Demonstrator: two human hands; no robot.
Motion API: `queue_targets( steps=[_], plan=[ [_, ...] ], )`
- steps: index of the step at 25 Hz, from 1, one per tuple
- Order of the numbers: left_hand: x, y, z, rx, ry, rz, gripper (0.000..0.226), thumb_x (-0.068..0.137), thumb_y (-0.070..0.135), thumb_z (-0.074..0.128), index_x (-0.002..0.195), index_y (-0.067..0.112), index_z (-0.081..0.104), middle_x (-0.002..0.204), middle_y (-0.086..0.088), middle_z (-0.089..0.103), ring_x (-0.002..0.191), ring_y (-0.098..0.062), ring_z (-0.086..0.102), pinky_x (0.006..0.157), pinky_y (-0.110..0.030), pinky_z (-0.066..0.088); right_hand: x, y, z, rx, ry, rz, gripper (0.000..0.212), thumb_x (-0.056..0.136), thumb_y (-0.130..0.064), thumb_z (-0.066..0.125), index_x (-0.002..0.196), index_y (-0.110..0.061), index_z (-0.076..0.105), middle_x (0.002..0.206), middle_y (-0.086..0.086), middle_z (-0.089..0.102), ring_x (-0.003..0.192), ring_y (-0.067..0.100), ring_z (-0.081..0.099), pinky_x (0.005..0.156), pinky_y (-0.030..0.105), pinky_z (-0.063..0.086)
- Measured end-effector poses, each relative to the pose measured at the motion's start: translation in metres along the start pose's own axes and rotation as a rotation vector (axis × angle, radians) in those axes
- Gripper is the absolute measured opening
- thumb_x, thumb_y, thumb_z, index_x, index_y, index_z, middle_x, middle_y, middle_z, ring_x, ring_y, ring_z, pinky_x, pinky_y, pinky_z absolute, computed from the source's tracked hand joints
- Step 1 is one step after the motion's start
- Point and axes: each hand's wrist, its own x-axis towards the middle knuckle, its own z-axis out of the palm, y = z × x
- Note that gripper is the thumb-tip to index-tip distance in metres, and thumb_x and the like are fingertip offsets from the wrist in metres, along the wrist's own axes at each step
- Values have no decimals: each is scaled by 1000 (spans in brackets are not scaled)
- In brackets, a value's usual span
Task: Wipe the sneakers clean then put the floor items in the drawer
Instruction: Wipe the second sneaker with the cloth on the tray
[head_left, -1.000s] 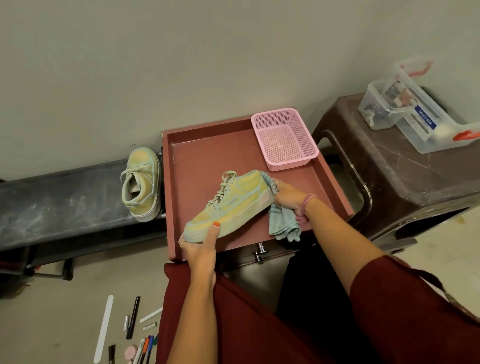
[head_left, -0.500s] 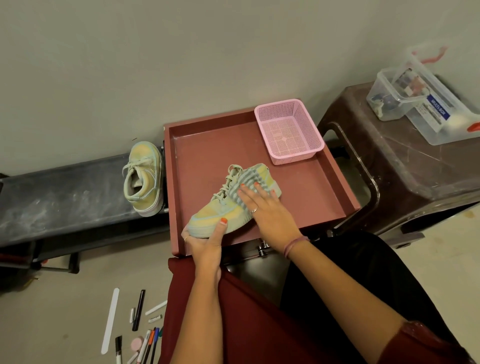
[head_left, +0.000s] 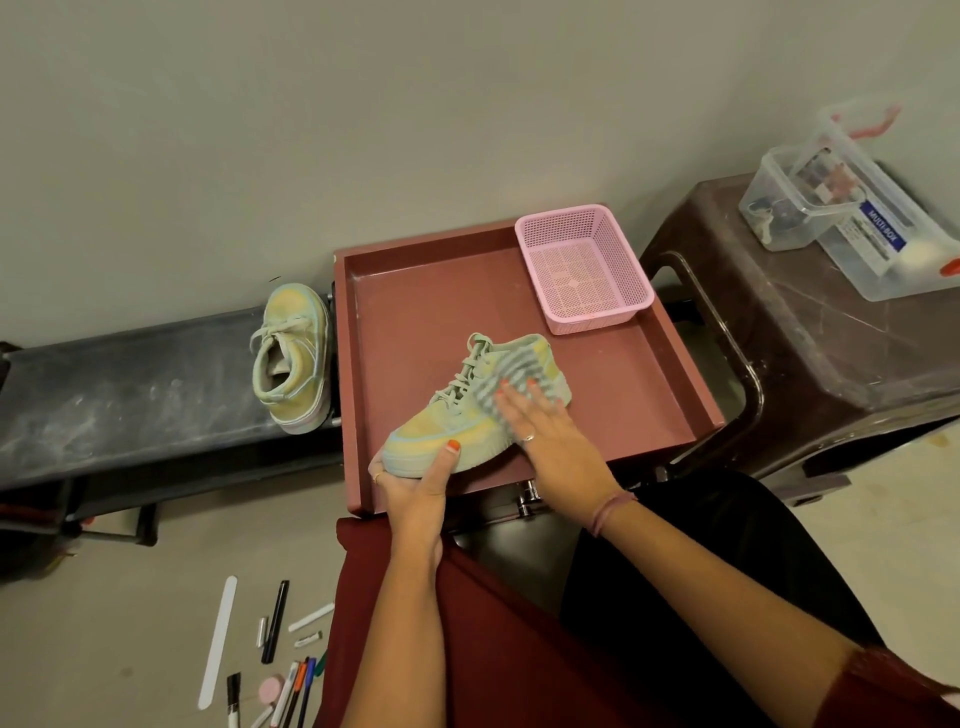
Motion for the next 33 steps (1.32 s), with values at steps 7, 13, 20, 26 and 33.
queue_targets(
  steps=[7, 13, 20, 26, 33],
  plan=[
    [5, 0, -2, -3, -17, -11, 64, 80, 1, 72, 124, 18, 30, 113, 1, 57, 100, -5, 58, 85, -17, 45, 74, 48, -23, 511, -84, 426, 82, 78, 18, 35, 151, -12, 12, 157, 4, 14, 145, 17, 14, 117, 24, 10],
    [7, -2, 1, -1, -27, 16, 64, 80, 0, 72, 124, 18, 30, 112, 1, 57, 99, -5, 59, 79, -13, 49, 43, -7, -8, -66, -86, 66, 91, 77, 15, 40, 151, -16, -1, 159, 0, -11, 145, 25, -13, 118, 41, -4],
    [5, -3, -1, 1, -30, 10, 67, 79, 0, 73, 125, 18, 29, 113, 0, 57, 99, -4, 59, 75, -9, 50, 77, 39, -22, 213, 25, 343, 76, 76, 15, 37, 143, -22, 33, 150, 1, 30, 137, 30, 31, 115, 39, 26],
    [7, -3, -3, 45, -58, 21, 71, 75, -1, 77, 124, 19, 31, 113, 1, 57, 101, -7, 59, 78, -11, 51, 39, 16, -12, 36, 111, 198, 91, 77, 18, 39, 152, -22, 9, 158, -6, 7, 145, 32, -5, 117, 39, 19],
    [13, -3, -6, 19, -48, -35, 67, 79, 3, 73, 126, 21, 30, 115, -1, 57, 100, -5, 58, 84, -16, 44, 46, 36, -8, 425, 20, 453, 91, 78, 19, 35, 151, -17, -4, 159, 2, 1, 147, 19, 0, 121, 36, 5]
  ],
)
